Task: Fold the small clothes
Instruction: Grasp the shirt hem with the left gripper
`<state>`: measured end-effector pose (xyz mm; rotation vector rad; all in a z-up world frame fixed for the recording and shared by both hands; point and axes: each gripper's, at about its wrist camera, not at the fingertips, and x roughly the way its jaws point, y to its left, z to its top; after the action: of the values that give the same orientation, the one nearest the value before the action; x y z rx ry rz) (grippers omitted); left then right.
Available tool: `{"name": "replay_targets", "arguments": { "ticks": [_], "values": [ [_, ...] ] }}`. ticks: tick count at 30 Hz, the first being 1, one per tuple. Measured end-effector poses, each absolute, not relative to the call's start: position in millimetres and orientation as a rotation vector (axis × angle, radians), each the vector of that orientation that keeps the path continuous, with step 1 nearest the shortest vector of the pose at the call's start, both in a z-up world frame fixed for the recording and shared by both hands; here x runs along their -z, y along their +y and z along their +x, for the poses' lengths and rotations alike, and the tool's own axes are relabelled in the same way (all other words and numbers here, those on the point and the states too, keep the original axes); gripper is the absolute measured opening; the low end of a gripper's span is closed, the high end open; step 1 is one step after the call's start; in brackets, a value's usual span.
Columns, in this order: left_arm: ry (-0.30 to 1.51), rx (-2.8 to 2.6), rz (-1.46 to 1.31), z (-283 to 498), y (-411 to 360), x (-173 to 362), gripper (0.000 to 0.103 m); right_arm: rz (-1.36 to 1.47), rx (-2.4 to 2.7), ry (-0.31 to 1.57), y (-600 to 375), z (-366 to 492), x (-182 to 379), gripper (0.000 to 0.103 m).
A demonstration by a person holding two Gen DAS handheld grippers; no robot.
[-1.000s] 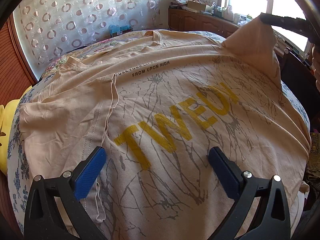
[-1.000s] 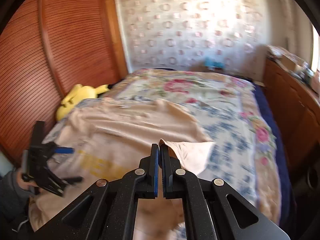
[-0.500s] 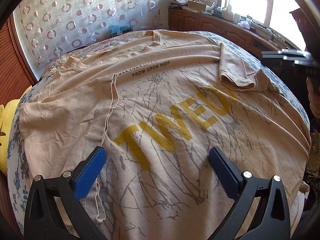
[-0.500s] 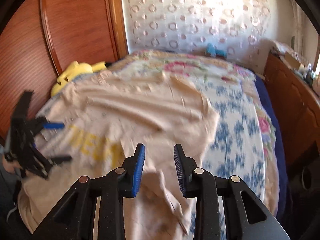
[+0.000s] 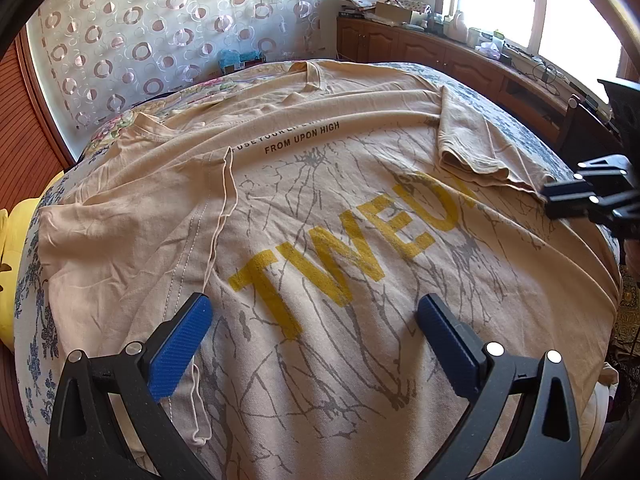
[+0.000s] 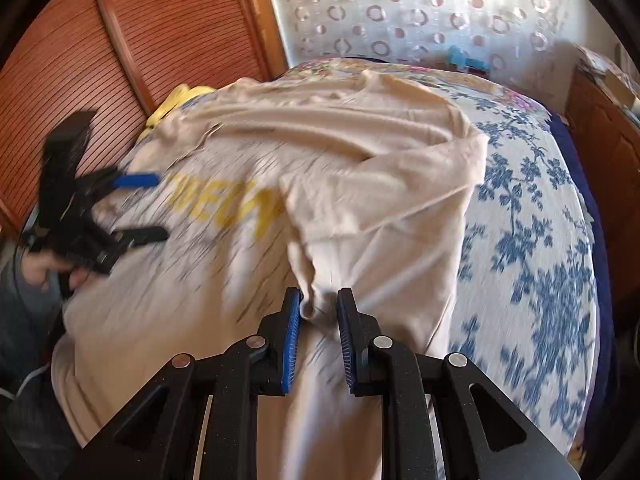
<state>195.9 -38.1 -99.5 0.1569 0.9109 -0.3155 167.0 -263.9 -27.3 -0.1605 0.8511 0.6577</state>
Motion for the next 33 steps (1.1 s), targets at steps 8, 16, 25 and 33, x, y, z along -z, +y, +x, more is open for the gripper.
{"name": "replay_targets", "arguments": {
  "ticks": [8, 16, 25, 33],
  "values": [
    [0.902, 0.317, 0.166, 194.6, -40.6, 94.1, 0.103, -0.154, -0.520, 0.759, -287.0, 152.0, 18.8, 0.024],
    [0.798, 0.452, 0.167, 192.8, -86.0, 48.3, 0.098, -0.067, -0.335, 0.765, -297.6, 167.8, 43.7, 0.033],
    [0.838, 0.621, 0.170, 219.3, -148.5, 48.2, 0.055, -0.101, -0.275, 0.731, -291.4, 168.1, 54.2, 0.046],
    [0.915, 0.716, 0.109, 245.7, -174.9, 59.0, 0.038, -0.098, -0.271, 0.722, -294.4, 164.8, 53.7, 0.046]
  ]
}}
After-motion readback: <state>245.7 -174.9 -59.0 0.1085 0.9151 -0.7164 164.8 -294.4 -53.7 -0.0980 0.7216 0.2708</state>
